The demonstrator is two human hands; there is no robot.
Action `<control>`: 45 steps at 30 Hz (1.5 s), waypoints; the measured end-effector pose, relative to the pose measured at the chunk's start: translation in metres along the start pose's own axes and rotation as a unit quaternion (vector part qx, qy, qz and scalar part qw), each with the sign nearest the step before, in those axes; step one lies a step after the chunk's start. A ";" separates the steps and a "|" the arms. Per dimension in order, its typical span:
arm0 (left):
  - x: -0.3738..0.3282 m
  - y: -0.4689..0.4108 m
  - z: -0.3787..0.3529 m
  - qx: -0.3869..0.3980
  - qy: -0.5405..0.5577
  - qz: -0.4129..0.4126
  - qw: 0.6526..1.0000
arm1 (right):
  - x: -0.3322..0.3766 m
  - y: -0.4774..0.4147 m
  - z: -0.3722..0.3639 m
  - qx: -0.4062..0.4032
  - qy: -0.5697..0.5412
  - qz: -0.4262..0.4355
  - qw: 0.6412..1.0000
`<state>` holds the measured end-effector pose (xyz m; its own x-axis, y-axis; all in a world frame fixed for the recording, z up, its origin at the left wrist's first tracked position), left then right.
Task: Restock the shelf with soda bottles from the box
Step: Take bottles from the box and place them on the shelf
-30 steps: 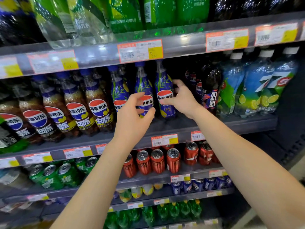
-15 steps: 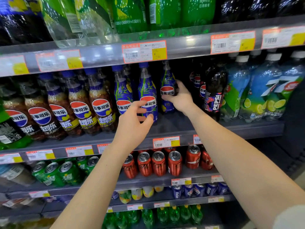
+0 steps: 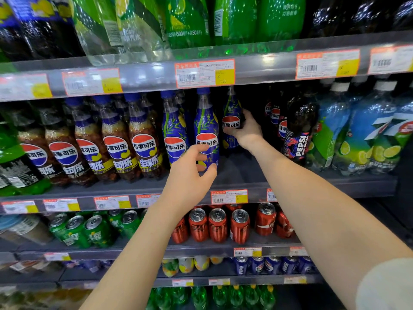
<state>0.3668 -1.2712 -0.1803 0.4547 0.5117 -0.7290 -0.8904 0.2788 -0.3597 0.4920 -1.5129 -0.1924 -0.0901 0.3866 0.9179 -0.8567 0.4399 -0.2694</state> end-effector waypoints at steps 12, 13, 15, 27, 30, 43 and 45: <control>-0.002 0.009 0.001 0.013 -0.010 0.011 1.000 | 0.006 -0.003 0.000 -0.009 0.072 -0.009 0.997; -0.003 0.009 0.002 0.016 -0.011 0.012 1.000 | 0.007 -0.003 -0.001 -0.007 0.077 -0.011 0.997; -0.004 0.010 0.003 0.025 -0.013 0.014 0.999 | 0.011 -0.002 -0.001 -0.005 0.083 -0.015 0.996; -0.019 0.003 0.020 0.055 -0.087 -0.041 0.994 | 0.023 0.037 0.014 -0.002 0.136 -0.049 0.990; -0.020 0.003 0.025 0.069 -0.117 -0.053 0.989 | 0.036 0.069 0.017 -0.012 0.177 -0.023 0.984; 0.030 0.046 0.067 0.133 -0.278 -0.108 0.945 | 0.088 0.242 -0.030 0.055 0.355 -0.013 0.933; 0.044 0.057 0.082 0.144 -0.270 -0.089 0.948 | 0.092 0.262 -0.044 0.070 0.367 -0.011 0.928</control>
<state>0.3381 -1.1664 -0.1854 0.6095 0.7557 -0.2396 -0.7922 0.5696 -0.2188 0.2819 -1.3267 -0.1910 0.2542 0.8491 0.4631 -0.9163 0.3647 -0.1657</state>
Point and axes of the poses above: each hand's wrist, its own y-axis away from the middle knuckle, its own z-axis out of the back of the hand, x = y × z, the point moved 5 cm from there along -y, towards the middle knuckle, and after that the axes turned 4 degrees about -y, right-handed, at the moved point
